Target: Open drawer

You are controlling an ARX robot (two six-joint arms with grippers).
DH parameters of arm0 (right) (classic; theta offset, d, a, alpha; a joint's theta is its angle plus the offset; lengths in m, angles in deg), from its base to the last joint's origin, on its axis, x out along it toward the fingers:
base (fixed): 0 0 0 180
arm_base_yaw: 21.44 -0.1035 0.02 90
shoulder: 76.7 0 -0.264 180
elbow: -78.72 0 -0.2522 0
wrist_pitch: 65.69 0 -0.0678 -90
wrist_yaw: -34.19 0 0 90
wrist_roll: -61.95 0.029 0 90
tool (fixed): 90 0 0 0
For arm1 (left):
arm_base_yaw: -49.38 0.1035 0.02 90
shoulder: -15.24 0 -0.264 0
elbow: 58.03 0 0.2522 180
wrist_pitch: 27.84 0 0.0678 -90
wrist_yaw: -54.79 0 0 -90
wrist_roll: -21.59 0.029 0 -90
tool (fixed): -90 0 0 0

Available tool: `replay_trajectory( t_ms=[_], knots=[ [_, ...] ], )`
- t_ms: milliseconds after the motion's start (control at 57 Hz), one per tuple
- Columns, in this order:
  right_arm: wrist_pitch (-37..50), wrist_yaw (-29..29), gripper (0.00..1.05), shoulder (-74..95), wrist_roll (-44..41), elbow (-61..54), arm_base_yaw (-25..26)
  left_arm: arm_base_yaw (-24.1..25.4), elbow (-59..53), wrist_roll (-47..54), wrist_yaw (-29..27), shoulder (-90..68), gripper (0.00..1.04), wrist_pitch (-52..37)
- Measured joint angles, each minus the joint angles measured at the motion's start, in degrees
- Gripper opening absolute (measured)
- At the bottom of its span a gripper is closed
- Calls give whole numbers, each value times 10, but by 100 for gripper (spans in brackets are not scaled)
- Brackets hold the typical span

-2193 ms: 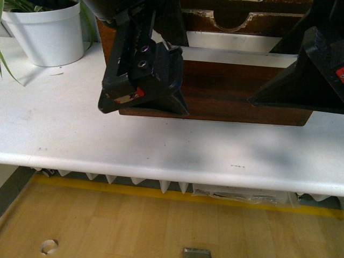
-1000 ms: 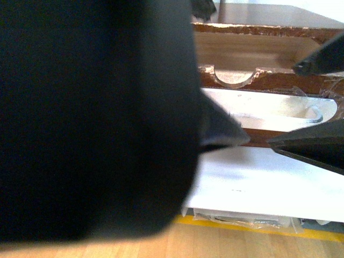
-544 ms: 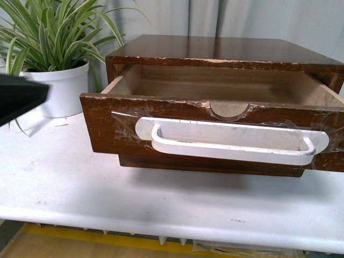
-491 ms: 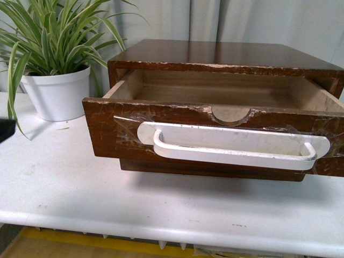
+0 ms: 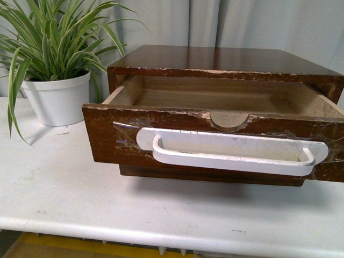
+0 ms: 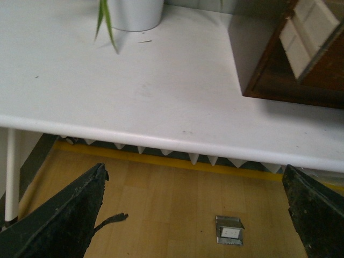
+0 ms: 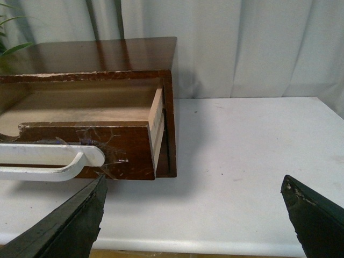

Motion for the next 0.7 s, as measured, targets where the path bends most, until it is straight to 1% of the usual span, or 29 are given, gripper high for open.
replay_trajectory(
  t_ms=[140,175,211,246,263,281,298,316,351,368,404,421,491,702],
  knots=[
    [1,-1,96,-1,6,-1,0,0,0,-5,3,2,99,0],
    [14,5,91,-4,0,-6,1,2,-3,-3,6,7,98,-6],
    [25,3,84,-9,-8,-12,5,3,-30,5,17,35,91,-57],
    [27,1,79,-14,-12,-17,10,-10,-54,9,-7,64,86,-91],
    [28,-4,76,-16,-14,-20,14,-25,-66,13,-27,81,82,-108],
    [27,-14,73,-18,-16,-21,21,-41,-73,14,-39,95,79,-118],
    [27,-39,68,-21,-18,-25,37,-53,-74,15,-49,103,75,-124],
    [27,-51,67,-22,-18,-26,44,-58,-74,16,-50,105,73,-126],
    [27,-80,59,-26,-20,-32,75,-71,-74,19,-50,110,66,-132],
    [27,-84,58,-28,-21,-33,82,-73,-74,19,-50,111,64,-132],
    [27,-89,51,-31,-23,-35,96,-76,-74,22,-52,112,57,-132],
    [27,-89,49,-32,-23,-36,98,-77,-74,22,-54,112,55,-132],
    [27,-89,36,-36,-23,-41,106,-77,-74,23,-58,112,43,-132],
    [29,-91,1,-47,-25,-54,106,-77,-74,26,-57,113,7,-132]
  ],
)
